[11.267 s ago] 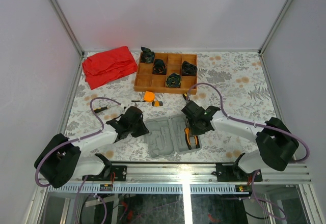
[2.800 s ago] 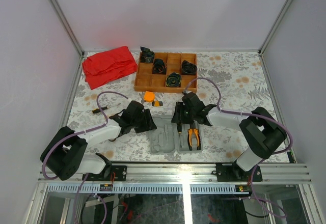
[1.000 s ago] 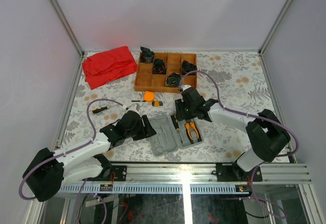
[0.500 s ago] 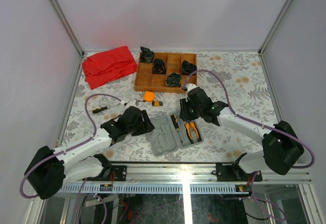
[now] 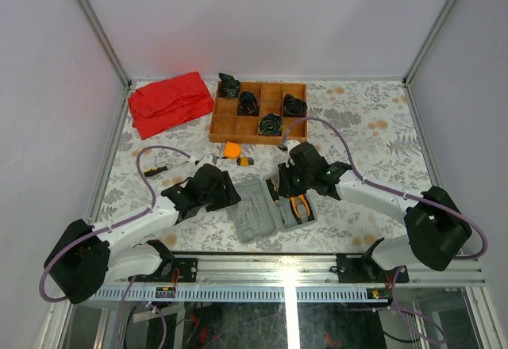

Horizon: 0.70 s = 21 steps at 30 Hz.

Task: Sort the tools into containers
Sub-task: Place the screwdriver in the storage box, then adjust the screwdriver in the storage box.

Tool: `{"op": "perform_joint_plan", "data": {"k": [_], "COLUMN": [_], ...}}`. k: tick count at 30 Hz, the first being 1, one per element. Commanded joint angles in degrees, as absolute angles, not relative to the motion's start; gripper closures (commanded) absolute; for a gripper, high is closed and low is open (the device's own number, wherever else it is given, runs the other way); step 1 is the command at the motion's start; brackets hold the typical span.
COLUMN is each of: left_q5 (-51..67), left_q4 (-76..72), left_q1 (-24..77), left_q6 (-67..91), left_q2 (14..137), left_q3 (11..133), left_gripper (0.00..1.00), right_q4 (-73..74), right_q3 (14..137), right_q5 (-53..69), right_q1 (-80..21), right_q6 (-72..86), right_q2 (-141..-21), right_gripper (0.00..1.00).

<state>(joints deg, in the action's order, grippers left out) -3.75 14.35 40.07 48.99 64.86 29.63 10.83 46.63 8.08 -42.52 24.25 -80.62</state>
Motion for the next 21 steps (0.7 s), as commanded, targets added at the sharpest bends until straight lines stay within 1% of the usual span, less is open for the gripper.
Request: {"op": "perform_joint_plan", "data": {"k": [1, 6, 14, 21], "left_q5": [-6.75, -6.47, -5.67, -5.64], "left_q4": [13.88, 13.28, 10.86, 9.97], "left_q1": [38.46, 37.04, 36.6, 36.52], "left_q6": [49.53, 49.34, 47.96, 47.64], "left_q2": [63.63, 65.18, 71.16, 73.16], "left_q3": [29.18, 29.29, 31.64, 31.41], "left_gripper": [0.43, 0.44, 0.49, 0.53], "right_q4": [8.77, 8.07, 8.73, 8.61], "right_q3": [47.17, 47.86, 49.83, 50.51], "right_q5": [10.11, 10.2, 8.97, 9.15], "right_q1": [-43.82, -44.18, -44.52, -45.0], "right_q6": [23.96, 23.93, 24.25, 23.91], "right_q2": [-81.85, -83.03, -85.43, -87.3], "right_gripper": [0.73, 0.77, 0.83, 0.84]}}
